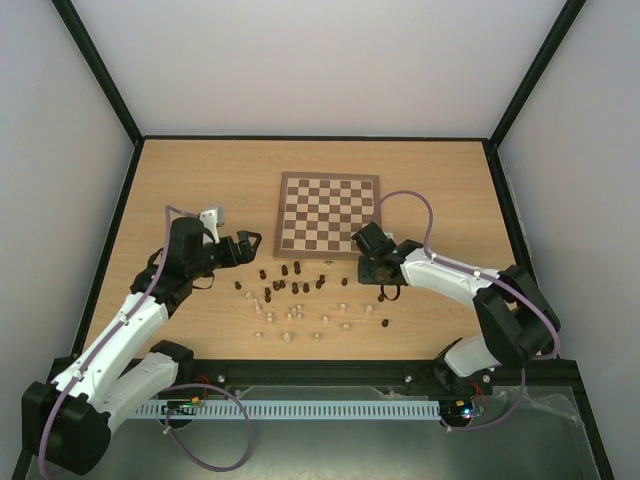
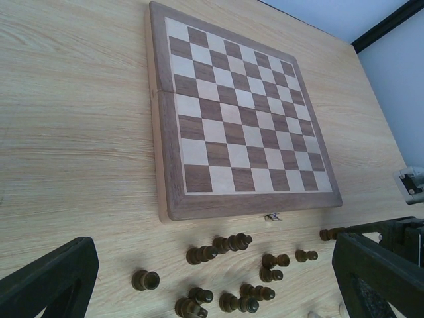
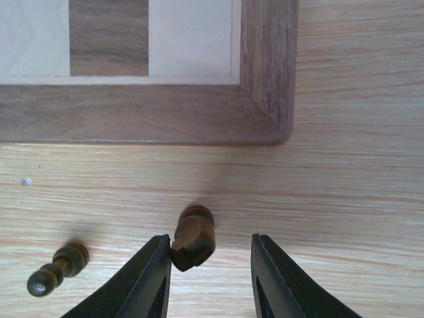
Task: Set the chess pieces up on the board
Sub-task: Pick up the chess piece at the center of the board.
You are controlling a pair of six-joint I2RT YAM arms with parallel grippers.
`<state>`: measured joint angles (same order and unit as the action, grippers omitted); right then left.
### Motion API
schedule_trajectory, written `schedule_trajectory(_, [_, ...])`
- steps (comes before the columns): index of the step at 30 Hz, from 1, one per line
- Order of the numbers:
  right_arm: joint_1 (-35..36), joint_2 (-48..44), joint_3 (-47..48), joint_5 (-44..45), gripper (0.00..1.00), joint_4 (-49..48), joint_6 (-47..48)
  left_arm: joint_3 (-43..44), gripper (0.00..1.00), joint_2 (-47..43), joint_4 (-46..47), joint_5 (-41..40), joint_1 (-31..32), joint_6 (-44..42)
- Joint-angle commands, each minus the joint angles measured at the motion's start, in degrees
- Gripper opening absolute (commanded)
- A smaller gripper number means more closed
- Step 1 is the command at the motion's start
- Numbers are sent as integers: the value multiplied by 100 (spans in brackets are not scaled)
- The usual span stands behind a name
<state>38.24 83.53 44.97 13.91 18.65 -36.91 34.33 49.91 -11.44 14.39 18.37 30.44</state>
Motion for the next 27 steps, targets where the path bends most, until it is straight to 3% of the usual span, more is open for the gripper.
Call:
schedule_trajectory(1, [26, 200, 200, 136, 34, -3, -10, -14, 100, -32, 64, -42, 26, 0])
schedule_trajectory(7, [25, 354, 276, 77, 25, -64, 22, -35, 99, 28, 106, -96, 26, -15])
schedule_trajectory(12, [26, 426, 291, 17, 9, -73, 32, -58, 99, 143, 170, -73, 26, -20])
schedule_trajectory(15, [26, 367, 316, 13, 5, -16, 31, -87, 100, 172, 210, -76, 31, -16])
schedule_trajectory(22, [26, 113, 846, 173, 2, 396, 277, -83, 99, 228, 213, -98, 30, -37])
schedule_trajectory(27, [26, 490, 1436, 580, 3, 610, 554, -58, 99, 300, 219, -168, 29, -31])
